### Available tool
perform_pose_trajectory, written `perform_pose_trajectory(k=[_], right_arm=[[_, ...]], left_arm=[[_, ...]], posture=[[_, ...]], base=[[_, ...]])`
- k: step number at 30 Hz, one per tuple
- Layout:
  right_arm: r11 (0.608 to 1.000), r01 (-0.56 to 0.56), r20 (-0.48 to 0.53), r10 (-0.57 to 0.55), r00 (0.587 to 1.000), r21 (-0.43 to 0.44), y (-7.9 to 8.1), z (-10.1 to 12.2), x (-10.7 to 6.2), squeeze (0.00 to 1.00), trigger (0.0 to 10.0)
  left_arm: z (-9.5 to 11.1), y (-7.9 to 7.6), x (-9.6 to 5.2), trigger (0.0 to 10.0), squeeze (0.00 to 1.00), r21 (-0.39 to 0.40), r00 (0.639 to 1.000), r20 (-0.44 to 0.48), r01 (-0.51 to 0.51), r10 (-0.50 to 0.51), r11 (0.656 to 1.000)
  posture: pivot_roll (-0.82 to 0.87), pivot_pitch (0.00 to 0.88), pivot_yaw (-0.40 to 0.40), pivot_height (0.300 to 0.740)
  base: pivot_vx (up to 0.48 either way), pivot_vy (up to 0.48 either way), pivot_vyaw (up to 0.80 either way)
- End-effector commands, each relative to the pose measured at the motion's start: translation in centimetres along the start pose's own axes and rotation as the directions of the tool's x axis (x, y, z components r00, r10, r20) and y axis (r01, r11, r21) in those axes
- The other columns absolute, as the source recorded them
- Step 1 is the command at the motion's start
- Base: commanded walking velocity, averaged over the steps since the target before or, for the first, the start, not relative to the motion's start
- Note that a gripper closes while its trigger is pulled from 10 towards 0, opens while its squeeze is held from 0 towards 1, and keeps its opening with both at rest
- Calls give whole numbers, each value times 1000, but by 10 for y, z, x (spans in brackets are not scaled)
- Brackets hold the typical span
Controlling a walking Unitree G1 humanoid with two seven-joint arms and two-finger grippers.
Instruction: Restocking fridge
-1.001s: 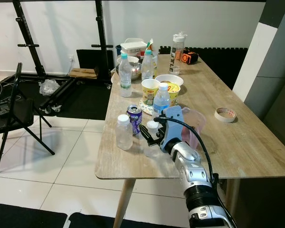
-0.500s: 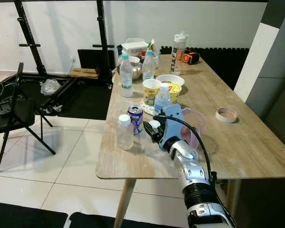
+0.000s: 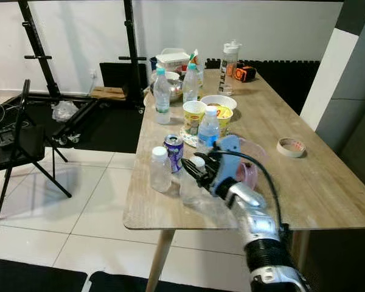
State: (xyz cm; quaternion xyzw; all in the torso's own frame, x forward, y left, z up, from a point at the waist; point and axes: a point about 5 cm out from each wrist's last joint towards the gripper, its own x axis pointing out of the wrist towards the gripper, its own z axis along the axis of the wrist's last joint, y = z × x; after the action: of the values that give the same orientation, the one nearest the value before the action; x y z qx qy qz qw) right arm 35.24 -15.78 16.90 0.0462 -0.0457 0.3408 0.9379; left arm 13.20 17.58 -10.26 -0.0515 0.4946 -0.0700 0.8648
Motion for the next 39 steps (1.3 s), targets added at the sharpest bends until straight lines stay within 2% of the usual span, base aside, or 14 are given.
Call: perform_pose_trajectory(k=[1, 5, 8, 13, 16, 20, 21, 25, 28, 31, 33, 35, 38, 39], right_arm=[[994, -108, 79, 109, 991, -14, 2, 21, -7, 0, 10000], [907, -419, 88, 414, 906, 36, 23, 30, -37, 0, 10000], [833, -548, 105, 539, 835, 79, 39, 31, -49, 0, 10000], [792, -598, 81, 593, 801, 122, 54, 21, -49, 0, 10000], [686, -696, 74, 699, 712, 211, 76, 11, -57, 0, 10000], [658, -713, -87, 747, 660, 243, 91, -17, -64, 0, 10000], [667, -701, -176, 744, 644, 254, 95, -36, -68, 0, 10000], [699, -671, -274, 715, 643, 248, 95, -56, -73, 0, 10000], [764, -611, -500, 620, 605, 209, 82, -93, -88, 0, 10000], [800, -567, -559, 567, 605, 198, 74, -105, -95, 0, 10000], [869, -462, -611, 465, 640, 176, 61, -121, -102, 0, 10000], [919, -371, -685, 354, 636, 130, 50, -138, -113, 0, 10000], [943, -314, -721, 293, 629, 109, 45, -149, -122, 0, 10000], [989, -132, -761, 132, 635, 62, 33, -165, -136, 0, 10000]], left_arm=[[-5, -3, 0, 10000, 0, -14, 1000, -9, 9, -9, 1000], [-4, -3, 0, 10000, 0, -16, 1000, -9, 13, -13, 1000], [-4, -3, 0, 10000, 0, -20, 1000, -10, 11, -11, 1000], [-3, -4, 0, 10000, 0, -19, 1000, -6, 18, -18, 1000], [-3, -6, 1, 10000, 0, -21, 1000, -5, 27, -27, 999], [-4, -7, 1, 10000, 0, -21, 1000, -6, 29, -29, 999], [-4, -7, 1, 10000, 0, -19, 1000, -8, 25, -26, 999], [-5, -5, 0, 10000, 0, -14, 1000, -11, 17, -18, 1000], [-4, -3, 0, 10000, 0, -15, 1000, -10, 8, -8, 1000], [-4, -3, 0, 10000, 0, -22, 1000, -8, 5, -6, 1000], [-4, -2, 0, 10000, 0, -26, 1000, -10, -10, 10, 1000], [-4, -2, 0, 10000, 0, -30, 1000, -16, -21, 20, 999], [-4, -2, 0, 10000, 0, -30, 1000, -14, -21, 20, 999], [-4, 0, 0, 10000, 0, -40, 1000, -10, -29, 29, 999]], posture=[[-83, 3, 1, 740], [-85, 7, 1, 740], [-87, 9, 5, 740], [-89, 12, 3, 740], [-91, 11, 4, 740], [-89, 13, 4, 740], [-89, 13, 4, 740], [-89, 13, 4, 740], [-89, 15, 3, 740], [-89, 15, 3, 740], [-91, 16, 1, 740], [-94, 16, -2, 740], [-93, 16, -2, 740], [-95, 15, -10, 740]], base=[[0, 0, 0], [0, 0, 0], [0, 0, 0], [0, 0, 0], [0, 0, 0], [0, 0, 0], [0, 0, 0], [0, 0, 0], [0, 0, 0], [0, 0, 0], [0, 0, 0], [0, 0, 0], [0, 0, 0], [0, 0, 0]])
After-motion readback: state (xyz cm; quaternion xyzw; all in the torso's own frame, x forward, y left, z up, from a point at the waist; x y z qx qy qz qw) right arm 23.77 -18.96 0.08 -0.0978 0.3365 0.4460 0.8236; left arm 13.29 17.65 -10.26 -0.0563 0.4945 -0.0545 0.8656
